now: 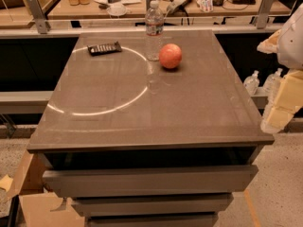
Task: Move apple near rxbar chocolate
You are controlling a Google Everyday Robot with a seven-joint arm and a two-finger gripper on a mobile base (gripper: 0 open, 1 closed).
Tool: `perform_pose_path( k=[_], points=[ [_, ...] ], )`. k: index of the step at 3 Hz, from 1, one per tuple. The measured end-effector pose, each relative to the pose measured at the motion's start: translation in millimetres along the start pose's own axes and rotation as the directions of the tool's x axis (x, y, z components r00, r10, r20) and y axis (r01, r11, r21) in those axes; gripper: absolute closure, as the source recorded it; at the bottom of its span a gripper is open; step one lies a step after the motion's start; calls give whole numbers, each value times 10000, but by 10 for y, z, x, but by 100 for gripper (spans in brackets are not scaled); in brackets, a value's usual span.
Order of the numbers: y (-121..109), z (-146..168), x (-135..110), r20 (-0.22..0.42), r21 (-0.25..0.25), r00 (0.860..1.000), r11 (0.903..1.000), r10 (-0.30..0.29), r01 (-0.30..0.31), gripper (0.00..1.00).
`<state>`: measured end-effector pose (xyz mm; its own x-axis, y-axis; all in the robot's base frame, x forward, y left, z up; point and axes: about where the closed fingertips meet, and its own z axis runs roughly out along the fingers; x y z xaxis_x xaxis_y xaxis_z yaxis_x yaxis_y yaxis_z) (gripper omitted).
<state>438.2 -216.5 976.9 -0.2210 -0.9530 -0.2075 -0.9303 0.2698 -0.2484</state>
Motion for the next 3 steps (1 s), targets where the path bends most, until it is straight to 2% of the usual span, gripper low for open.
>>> perform_pose_path(
  k=[1,2,3],
  points=[
    [0,0,0,1,2,10000,10000,0,0,0],
    [-82,23,-41,470,239,9984,9991,330,-341,0],
    [-449,100,-57,1742,784,9803,9911,929,-1078,0]
  ],
)
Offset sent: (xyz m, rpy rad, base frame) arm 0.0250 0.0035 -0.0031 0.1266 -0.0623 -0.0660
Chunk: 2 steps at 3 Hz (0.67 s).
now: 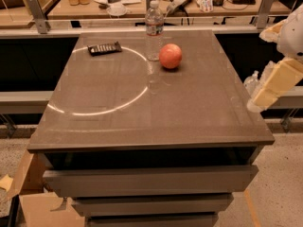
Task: Move apple near rxbar chocolate
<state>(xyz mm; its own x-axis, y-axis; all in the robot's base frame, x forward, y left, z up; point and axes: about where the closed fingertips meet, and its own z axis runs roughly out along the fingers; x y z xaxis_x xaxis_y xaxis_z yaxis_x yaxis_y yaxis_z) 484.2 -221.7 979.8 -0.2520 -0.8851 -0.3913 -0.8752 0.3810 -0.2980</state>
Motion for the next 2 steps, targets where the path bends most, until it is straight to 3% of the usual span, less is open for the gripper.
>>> perform_pose_path(
  k=[1,2],
  points=[
    [-475,173,-21,1705,726,9842,9955,479,-610,0],
    [-884,377,-125,3291,1038,9409,9873,800,-1202,0]
  ],
)
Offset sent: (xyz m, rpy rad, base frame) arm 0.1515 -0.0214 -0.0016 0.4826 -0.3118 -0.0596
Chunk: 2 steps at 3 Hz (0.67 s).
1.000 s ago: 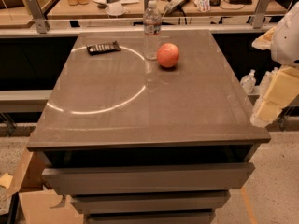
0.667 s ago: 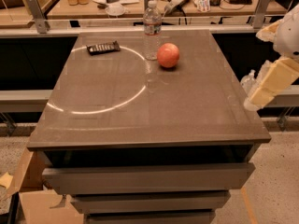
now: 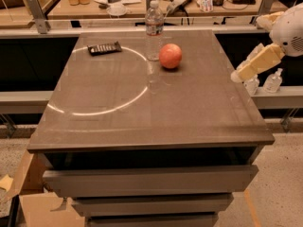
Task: Move apple near rxbar chocolate
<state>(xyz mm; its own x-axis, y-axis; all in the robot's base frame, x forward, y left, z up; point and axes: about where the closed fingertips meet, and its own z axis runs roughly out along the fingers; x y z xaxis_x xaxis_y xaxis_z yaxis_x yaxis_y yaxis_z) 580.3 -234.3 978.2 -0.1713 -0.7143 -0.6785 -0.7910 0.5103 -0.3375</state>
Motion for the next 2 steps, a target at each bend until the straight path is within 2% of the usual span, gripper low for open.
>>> perform_pose_path(
  k=[1,2],
  points=[
    [-176,263,18,461,-52,9974,9985,548,-546,0],
    [-184,297,33,472,-88,9970,9981,606,-602,0]
  ],
)
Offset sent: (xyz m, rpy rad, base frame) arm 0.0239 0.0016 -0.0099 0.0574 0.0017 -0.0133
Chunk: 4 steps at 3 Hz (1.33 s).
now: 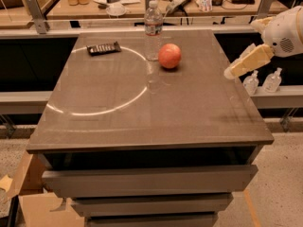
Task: Move apple near rxbar chocolate
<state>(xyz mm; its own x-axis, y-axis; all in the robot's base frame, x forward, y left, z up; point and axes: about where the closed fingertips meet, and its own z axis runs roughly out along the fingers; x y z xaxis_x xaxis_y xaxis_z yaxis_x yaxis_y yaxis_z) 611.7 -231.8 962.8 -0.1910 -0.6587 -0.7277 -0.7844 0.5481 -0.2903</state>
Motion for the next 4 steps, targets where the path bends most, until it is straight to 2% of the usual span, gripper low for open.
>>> perform_pose_path(
  k=[1,2,3,4],
  points=[
    [5,84,-42,271,116,9994,9997,204,-207,0],
    [-9,351,-124,949,182,9930,9972,698,-719,0],
    [-41,673,-178,1501,164,9819,9927,1153,-1191,0],
    [-88,1135,-260,2198,-65,9644,9888,1472,-1494,0]
  ],
)
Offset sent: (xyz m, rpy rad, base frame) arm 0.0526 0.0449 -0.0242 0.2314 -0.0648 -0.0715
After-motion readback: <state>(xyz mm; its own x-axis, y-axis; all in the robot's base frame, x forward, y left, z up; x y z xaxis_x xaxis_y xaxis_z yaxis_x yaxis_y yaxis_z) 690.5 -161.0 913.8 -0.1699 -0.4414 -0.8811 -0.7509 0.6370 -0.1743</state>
